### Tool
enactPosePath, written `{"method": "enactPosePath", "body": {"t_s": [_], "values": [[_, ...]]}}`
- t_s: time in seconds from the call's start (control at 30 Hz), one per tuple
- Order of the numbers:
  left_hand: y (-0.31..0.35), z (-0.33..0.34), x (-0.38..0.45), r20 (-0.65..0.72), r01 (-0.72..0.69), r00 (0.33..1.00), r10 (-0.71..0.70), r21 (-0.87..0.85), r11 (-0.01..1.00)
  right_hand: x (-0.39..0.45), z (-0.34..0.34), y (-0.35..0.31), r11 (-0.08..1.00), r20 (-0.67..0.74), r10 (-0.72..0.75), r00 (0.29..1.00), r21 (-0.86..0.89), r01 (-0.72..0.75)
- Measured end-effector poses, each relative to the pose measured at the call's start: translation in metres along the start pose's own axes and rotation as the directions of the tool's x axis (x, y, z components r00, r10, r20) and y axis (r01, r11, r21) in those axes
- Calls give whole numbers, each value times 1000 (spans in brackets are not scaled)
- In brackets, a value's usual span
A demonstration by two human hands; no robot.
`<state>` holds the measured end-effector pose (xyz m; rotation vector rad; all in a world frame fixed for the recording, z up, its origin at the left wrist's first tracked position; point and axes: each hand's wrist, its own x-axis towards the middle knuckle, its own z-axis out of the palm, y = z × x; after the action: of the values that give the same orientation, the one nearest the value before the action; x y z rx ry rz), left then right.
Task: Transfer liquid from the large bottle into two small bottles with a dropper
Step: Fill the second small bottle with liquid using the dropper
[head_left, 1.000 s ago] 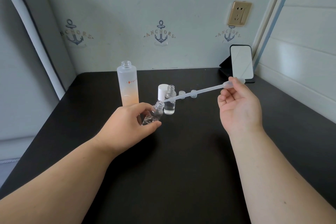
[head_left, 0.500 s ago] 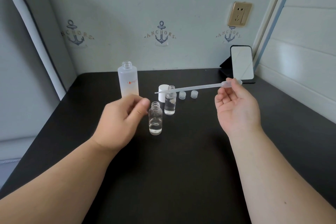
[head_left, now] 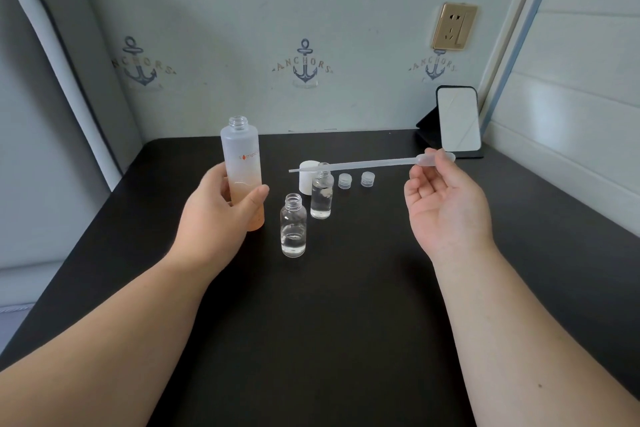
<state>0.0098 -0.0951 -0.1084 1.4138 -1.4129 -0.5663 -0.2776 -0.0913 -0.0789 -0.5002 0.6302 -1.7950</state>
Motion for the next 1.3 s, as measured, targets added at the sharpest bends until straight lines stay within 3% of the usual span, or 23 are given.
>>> {"method": "enactPosePath", "body": {"t_s": [0.3,0.8,1.03,1.3], "values": [[6,-4,-5,29,-76,997,75,16,997,-2,3,-1,998,36,-34,999,52,32],[11,-4,-8,66,-177,983,169,150,973,-5,4,-2,997,55,-71,996,-31,73],[5,-4,-6,10,-238,970,243,251,938,-5,2,-4,985,54,-108,993,-126,114],[4,-1,-4,26,-324,942,335,338,884,-10,9,6,950,201,-106,974,-268,159]]}}
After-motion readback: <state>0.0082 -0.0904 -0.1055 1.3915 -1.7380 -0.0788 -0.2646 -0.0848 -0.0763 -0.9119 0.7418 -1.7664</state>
